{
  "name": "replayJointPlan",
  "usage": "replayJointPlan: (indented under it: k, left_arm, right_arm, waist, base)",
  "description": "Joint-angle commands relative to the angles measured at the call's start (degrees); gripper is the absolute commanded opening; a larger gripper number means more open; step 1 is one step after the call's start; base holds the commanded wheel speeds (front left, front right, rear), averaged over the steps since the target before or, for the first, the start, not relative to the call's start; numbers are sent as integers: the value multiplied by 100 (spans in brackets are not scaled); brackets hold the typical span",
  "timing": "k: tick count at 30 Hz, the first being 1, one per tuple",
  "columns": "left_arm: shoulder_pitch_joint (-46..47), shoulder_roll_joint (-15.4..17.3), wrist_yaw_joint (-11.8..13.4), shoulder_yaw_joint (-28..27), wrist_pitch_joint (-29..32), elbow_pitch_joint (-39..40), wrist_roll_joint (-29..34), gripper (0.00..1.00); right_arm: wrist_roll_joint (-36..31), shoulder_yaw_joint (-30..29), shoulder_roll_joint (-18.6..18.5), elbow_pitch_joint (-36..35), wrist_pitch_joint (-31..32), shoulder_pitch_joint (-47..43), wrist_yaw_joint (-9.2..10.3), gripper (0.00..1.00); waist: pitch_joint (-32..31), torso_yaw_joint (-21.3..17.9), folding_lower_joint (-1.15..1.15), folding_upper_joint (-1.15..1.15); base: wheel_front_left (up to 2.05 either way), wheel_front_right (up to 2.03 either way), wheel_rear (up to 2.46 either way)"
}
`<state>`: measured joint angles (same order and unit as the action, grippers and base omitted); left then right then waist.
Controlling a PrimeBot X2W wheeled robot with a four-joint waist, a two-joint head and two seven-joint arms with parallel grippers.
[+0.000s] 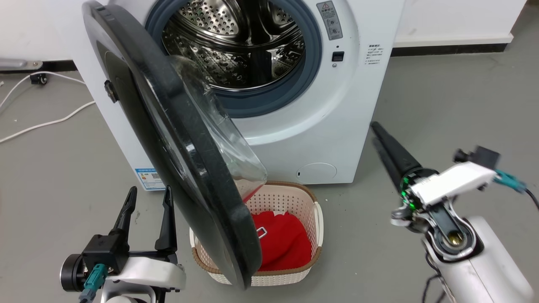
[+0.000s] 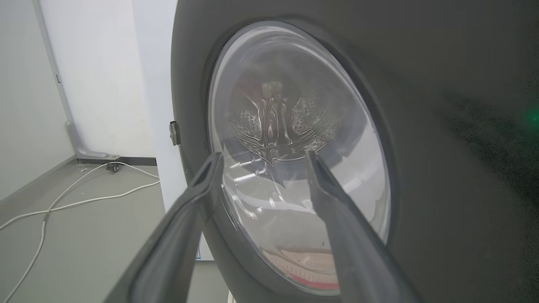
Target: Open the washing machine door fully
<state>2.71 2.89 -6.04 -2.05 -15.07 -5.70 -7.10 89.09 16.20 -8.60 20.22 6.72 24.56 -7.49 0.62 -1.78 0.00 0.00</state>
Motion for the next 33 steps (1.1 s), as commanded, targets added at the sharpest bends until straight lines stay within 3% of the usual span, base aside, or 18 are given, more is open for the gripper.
replayJointPlan:
  k: [1, 12, 18, 25, 30, 33]
  left_arm:
    - [-51, -3, 6, -11, -15, -6, 31, 100]
    - [-126, -3, 4, -148, -15, 12, 60, 100]
    - [-122, -2, 2, -172, -15, 29, 83, 100]
    - [-85, -2, -8, -192, -15, 45, 90, 100]
    - [-77, -2, -22, -186, -15, 60, 126, 100]
    - [-63, -2, -30, -172, -15, 68, 139, 100]
  right_arm:
    - [-113, -33, -56, -47, -118, -123, 0, 100]
    - [-2351, -522, -242, -152, -1979, -1038, 0, 100]
    - [-4510, -1447, -148, -440, -2176, -1246, 1, 100]
    - [-7580, -2347, 439, -1855, -2181, -1796, 1, 100]
    - [-8735, -2341, 571, -2562, -2019, -2284, 2, 100]
    - [-8758, -2295, 579, -2600, -1951, -2553, 2, 100]
  waist:
    - [-19, -20, 0, 0]
    - [-98, -73, 0, 0]
    - [-113, -101, 0, 0]
    - [-111, -85, 0, 0]
    - [-94, -87, 0, 0]
    - [-87, -85, 0, 0]
  base:
    - [0, 0, 0]
    - [0, 0, 0]
    - [0, 0, 0]
    - [0, 0, 0]
    - [0, 0, 0]
    - [0, 0, 0]
